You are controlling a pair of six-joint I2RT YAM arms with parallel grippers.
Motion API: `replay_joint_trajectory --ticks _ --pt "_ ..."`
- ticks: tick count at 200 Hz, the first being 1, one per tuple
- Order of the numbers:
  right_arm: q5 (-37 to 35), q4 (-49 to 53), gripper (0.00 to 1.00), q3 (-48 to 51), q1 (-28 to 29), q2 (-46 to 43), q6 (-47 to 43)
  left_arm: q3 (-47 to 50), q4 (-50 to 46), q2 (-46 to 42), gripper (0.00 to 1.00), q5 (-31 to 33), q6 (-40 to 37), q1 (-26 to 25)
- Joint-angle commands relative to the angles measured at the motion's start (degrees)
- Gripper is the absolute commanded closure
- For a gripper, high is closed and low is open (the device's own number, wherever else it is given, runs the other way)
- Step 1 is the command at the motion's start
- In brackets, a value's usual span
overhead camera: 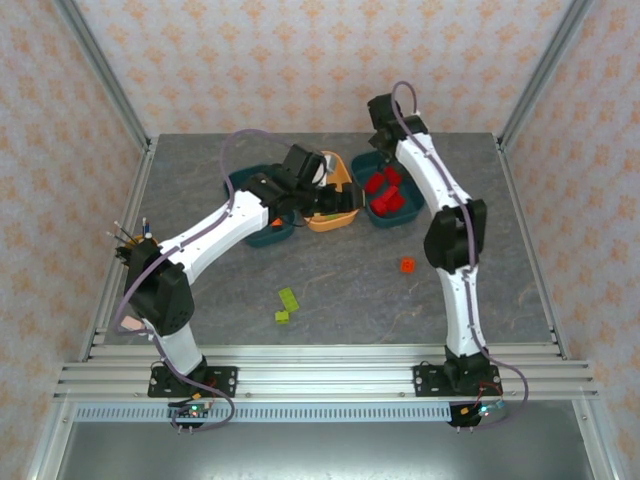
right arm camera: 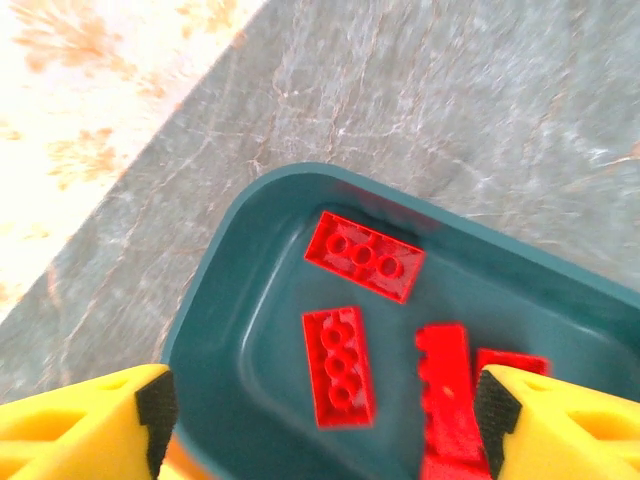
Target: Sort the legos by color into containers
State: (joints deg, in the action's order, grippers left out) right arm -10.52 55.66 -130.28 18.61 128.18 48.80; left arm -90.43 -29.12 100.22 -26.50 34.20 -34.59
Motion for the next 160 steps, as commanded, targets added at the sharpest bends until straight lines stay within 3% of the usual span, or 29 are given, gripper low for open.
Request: replay_joint_trajectory --ticks 1,45,75,119,160 --pt "-2.0 1.6 0.23 11.5 0.5 -13.7 -2.0 -4.1 -4.7 2.6 0.06 2.0 -3.3 -2.5" --pt "-0.7 1.3 0.25 44.6 0.5 -40.4 -1.5 -12.2 -10.9 11.8 0.08 8.1 -3.0 -9.9" --pt "3.7 5.8 0.27 59.9 0.5 -56.7 -0.5 -18.2 -13.9 19.1 0.11 13.8 -0.4 -15.2" --pt "8.7 15.6 0.28 68.8 0.5 -75.6 0.9 -30.3 -19.2 31.0 0.15 21.7 4.3 -20.8" --pt "13.2 20.4 0.25 71.1 0.5 -84.3 0.0 -41.9 -24.0 41.1 0.15 28.4 7.4 -23.4"
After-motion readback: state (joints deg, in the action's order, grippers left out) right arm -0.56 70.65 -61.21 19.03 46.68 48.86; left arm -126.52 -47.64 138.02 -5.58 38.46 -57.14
